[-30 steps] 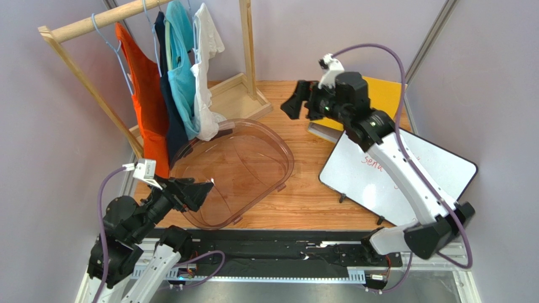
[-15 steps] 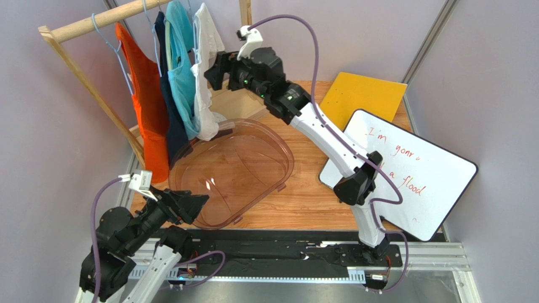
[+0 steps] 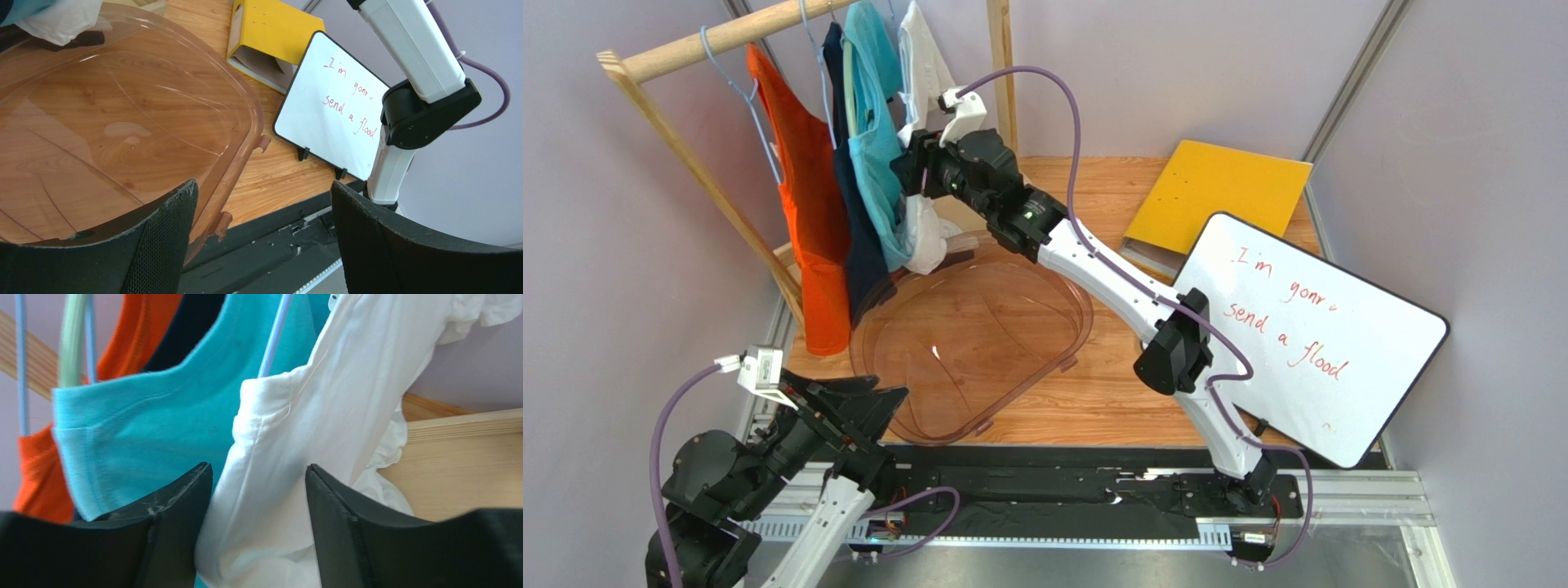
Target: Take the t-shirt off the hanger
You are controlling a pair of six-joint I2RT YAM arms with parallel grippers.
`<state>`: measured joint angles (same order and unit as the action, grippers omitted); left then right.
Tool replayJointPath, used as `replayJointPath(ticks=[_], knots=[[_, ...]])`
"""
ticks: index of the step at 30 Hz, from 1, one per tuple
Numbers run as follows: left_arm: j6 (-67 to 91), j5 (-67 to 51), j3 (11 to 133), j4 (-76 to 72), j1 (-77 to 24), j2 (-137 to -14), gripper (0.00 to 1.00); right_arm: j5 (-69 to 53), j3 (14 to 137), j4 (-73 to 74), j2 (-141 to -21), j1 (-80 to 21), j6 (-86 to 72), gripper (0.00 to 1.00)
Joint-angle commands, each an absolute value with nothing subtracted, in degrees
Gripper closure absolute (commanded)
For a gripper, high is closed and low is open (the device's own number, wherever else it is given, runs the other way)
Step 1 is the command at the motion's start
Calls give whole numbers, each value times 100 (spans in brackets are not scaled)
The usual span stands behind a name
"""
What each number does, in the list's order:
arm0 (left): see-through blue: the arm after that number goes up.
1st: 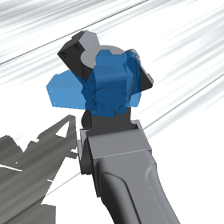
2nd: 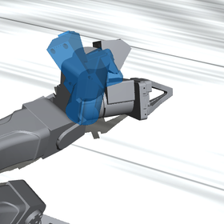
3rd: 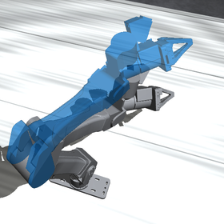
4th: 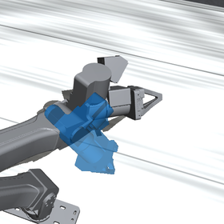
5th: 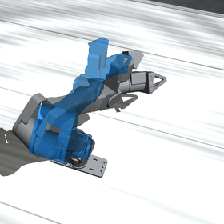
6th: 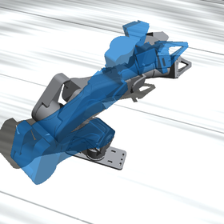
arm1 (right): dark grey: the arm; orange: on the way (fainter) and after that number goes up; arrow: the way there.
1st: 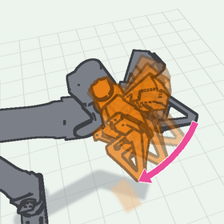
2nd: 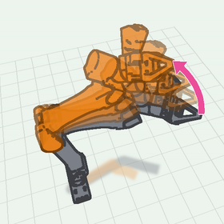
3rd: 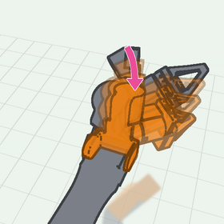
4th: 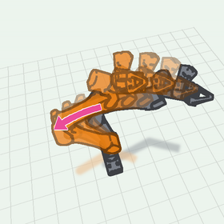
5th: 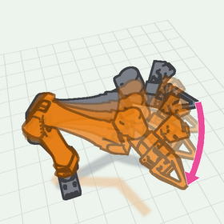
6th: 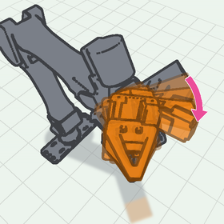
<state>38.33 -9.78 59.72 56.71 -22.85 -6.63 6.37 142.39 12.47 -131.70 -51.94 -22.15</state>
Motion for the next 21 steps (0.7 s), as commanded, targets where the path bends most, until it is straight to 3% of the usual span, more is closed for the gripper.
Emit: replayJointPath(ticks=[1, 4, 12, 21], knots=[[3885, -993, 6161, 5809, -2268, -747, 17, 923, 14537, 739, -13342, -5168, -2180, 49], [3885, -967, 6214, 5880, -2268, -747, 17, 897, 14537, 642, -13333, -5168, -2127, 70], [3841, -967, 6311, 5950, -2268, -817, 18, 1248, 14362, 615, -12885, -5177, -1592, 94], [3867, -1063, 6249, 5827, -2268, -923, 18, 1696, 14177, 308, -12270, -5177, -914, 100]])
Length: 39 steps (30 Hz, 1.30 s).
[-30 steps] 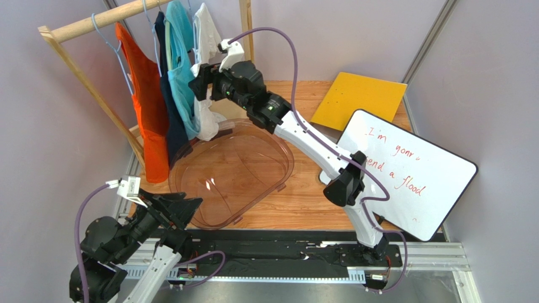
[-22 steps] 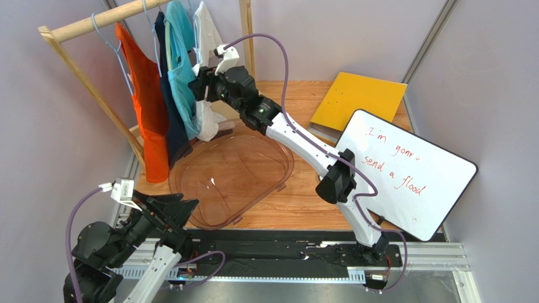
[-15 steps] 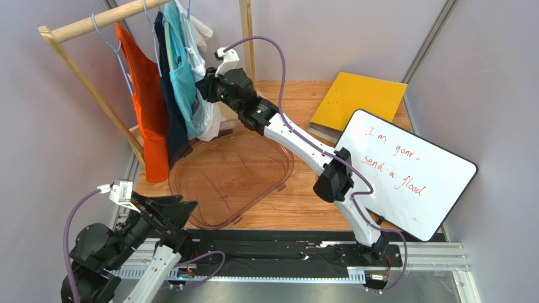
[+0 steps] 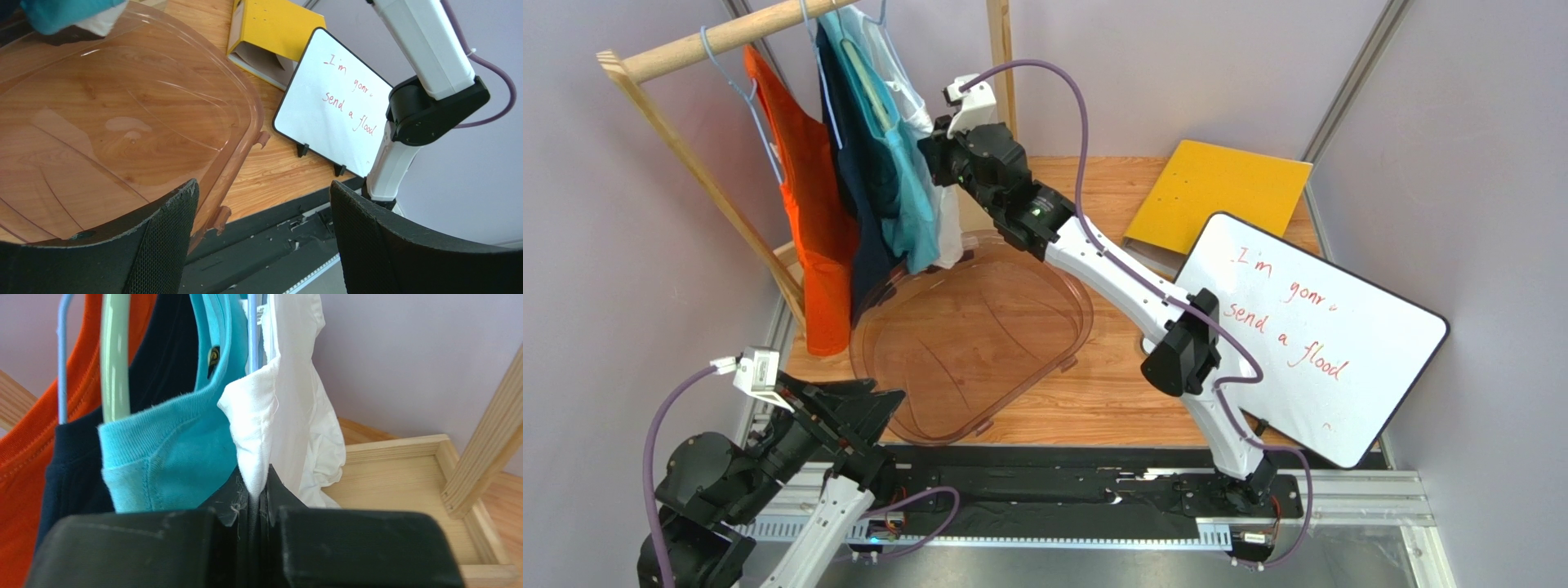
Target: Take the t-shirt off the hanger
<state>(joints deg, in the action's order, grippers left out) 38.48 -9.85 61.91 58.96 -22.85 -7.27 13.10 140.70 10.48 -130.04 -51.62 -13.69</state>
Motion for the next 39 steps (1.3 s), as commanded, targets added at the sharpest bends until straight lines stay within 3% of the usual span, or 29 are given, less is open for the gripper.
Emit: replayJointPath(ticks=[1, 6, 14, 18, 31, 36, 39], knots=[[3876, -1098, 6240, 5810, -2268, -940, 18, 1722, 14142, 273, -12217, -5177, -888, 100], [3929, -1221, 6135, 5801, -2268, -949, 18, 2074, 13677, 114, -11664, -5238, -633, 100], [4052, -1783, 5994, 5415, -2259, -1098, 17, 2355, 11104, -790, -10047, -5238, -422, 100], [4052, -2143, 6055, 5073, -2268, -1379, 17, 2426, 10381, -1054, -9441, -5230, -62, 100], [4525, -3514, 7364, 2638, -2268, -3881, 17, 2821, 8185, -1072, -7217, -4896, 809, 100], [5254, -4138, 7743, 1323, -2285, -4815, 21, 2751, 8015, -836, -6540, -4248, 870, 100], [5301, -3711, 7918, 1159, -2574, -5158, 26, 2252, 8200, -484, -6329, -3702, 599, 100]])
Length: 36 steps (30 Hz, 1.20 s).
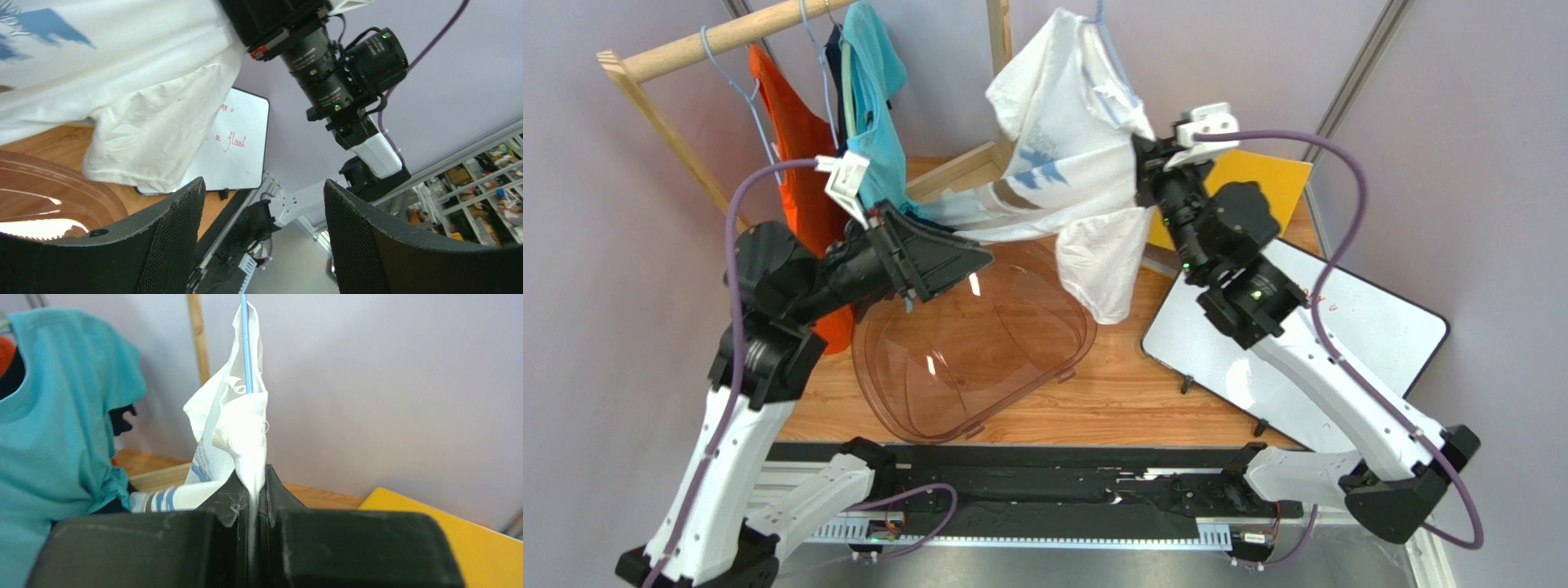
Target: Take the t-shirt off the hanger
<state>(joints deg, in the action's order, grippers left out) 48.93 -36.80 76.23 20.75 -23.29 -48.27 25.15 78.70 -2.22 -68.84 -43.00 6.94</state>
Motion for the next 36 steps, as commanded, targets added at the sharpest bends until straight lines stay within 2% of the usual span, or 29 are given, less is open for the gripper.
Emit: replayJointPath(ticks=[1, 4, 9, 18, 23, 27, 36], knots=[[5178, -3509, 8180, 1291, -2880, -5351, 25, 1998, 8261, -422, -6319, -3578, 528, 100], [4773, -2884, 8629, 1652, -3408, -5807, 24, 1444, 8604, -18, -6363, -3331, 492, 100], [4650, -2409, 9183, 1451, -3726, -6572, 23, 608, 8245, 299, -6205, -3331, 413, 100], [4351, -1794, 10264, 1345, -4016, -7971, 24, 396, 7682, 553, -5897, -3314, -334, 100], [4289, -1451, 10774, 1380, -4025, -8708, 27, 519, 7480, 598, -5705, -3322, -272, 100], [4166, -1239, 11853, 1994, -4034, -9386, 32, 334, 7357, 519, -5564, -3322, -465, 100], [4385, -721, 12575, 2258, -4025, -10142, 39, 299, 6935, 483, -5098, -3331, -712, 100]])
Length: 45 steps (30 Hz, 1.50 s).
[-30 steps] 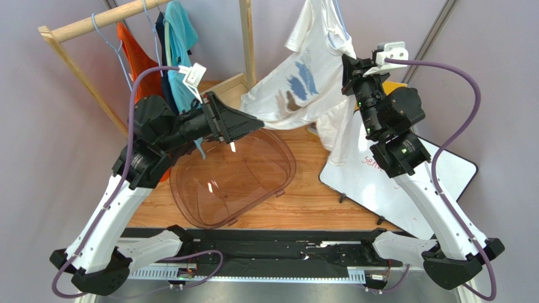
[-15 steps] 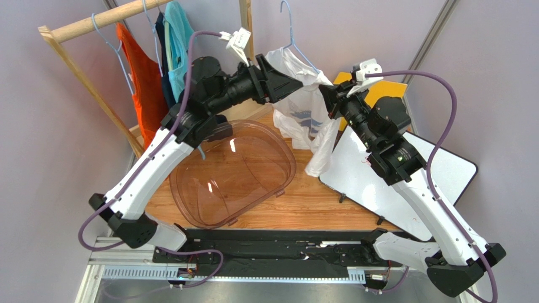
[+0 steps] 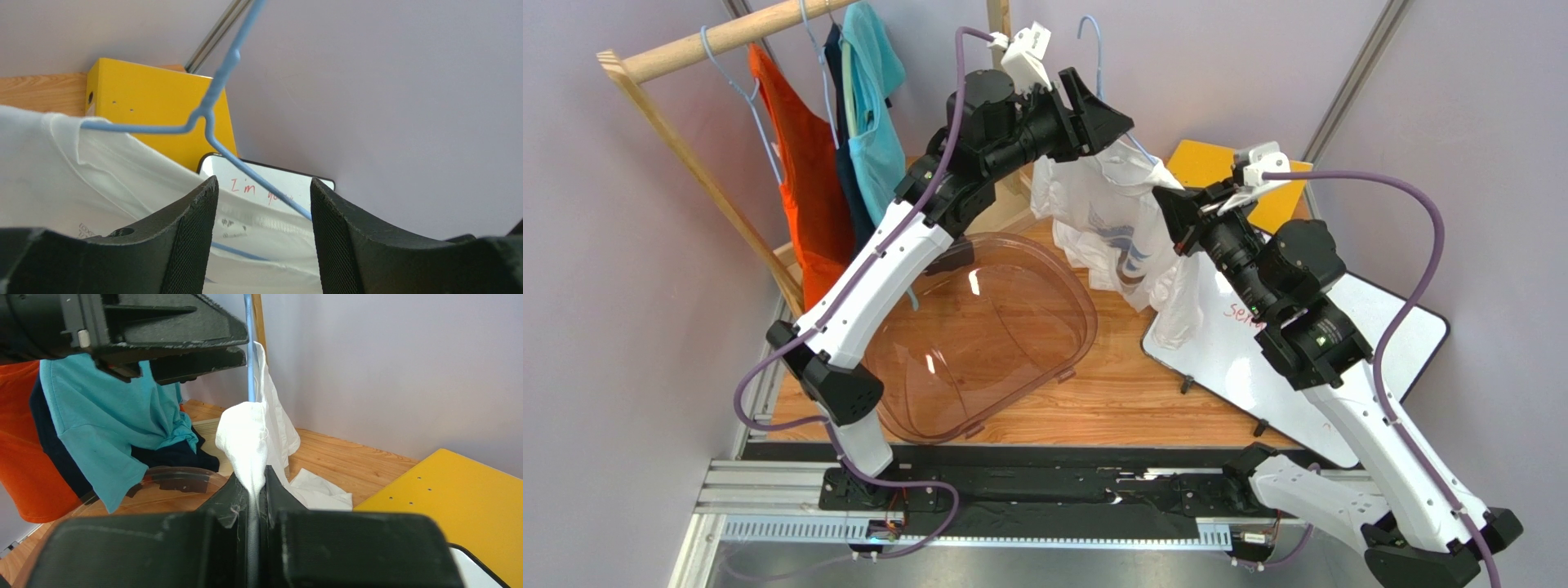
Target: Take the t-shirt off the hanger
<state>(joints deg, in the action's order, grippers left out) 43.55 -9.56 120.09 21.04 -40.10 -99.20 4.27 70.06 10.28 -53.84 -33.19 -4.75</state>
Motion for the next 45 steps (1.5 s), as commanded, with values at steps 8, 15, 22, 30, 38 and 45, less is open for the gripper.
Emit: replayJointPath(ticks=[8, 15, 22, 30, 38, 45], knots=[[4517, -967, 12657, 1820, -4034, -10468, 50, 79, 6610, 721, -4650, -3331, -1063, 100], [4772, -1081, 12550, 1310, -4034, -10459, 100, 237, 6662, 1975, -4509, -3340, -1537, 65], [5045, -914, 12692, 1459, -4069, -10442, 100, 457, 6181, 3279, -4000, -3331, -1775, 10], [5528, -1257, 12577, 870, -4069, -10521, 100, -185, 6029, 3251, -4130, -3340, -1766, 17], [5537, -1178, 12560, 721, -4069, -10441, 100, -220, 5494, 2884, -3763, -3331, -2126, 46], [5870, -959, 12270, 142, -4052, -10406, 100, 246, 5309, 3172, -3253, -3331, -2399, 100]])
